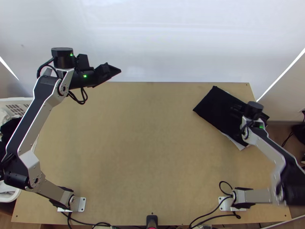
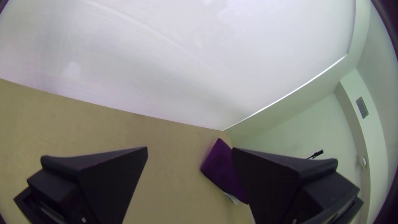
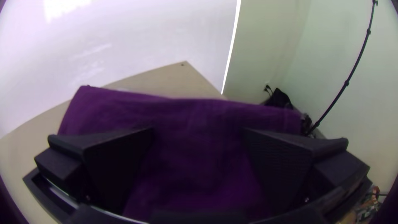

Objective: Fold the t-shirt

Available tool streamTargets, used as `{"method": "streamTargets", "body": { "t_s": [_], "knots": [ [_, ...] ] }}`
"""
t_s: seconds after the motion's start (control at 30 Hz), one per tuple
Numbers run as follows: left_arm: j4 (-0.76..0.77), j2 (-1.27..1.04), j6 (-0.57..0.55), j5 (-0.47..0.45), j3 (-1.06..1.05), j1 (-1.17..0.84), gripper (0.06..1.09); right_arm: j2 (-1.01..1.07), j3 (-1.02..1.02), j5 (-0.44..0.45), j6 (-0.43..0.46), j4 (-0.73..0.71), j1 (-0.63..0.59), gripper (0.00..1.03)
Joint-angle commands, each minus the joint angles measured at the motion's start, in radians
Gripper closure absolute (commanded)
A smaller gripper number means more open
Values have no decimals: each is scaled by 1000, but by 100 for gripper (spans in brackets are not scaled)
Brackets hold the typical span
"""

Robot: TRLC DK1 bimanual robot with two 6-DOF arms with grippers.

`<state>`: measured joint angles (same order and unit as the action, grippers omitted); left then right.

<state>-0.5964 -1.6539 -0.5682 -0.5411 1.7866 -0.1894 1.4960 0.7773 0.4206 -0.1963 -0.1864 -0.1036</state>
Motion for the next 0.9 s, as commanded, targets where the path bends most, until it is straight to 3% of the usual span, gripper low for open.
{"method": "streamTargets", "body": {
  "t_s": [0.0,0.13,0.27,0.47,0.63,0.8,0.87],
  "knots": [
    [-6,-7,14,4,20,48,10,282,77,-75,-117,36,-65,5],
    [-9,2,19,4,27,87,10,380,238,-75,-176,262,-91,5],
    [-19,9,21,3,36,110,10,300,329,-75,-226,418,-61,5],
    [-22,11,21,3,37,136,10,110,330,-74,-209,243,38,4],
    [-23,16,21,3,42,151,10,135,324,-95,-124,28,124,5],
    [-32,26,27,4,46,183,10,310,409,-129,-118,30,142,4],
    [-42,34,54,6,43,202,10,392,470,-135,-114,94,139,4]
  ]
}}
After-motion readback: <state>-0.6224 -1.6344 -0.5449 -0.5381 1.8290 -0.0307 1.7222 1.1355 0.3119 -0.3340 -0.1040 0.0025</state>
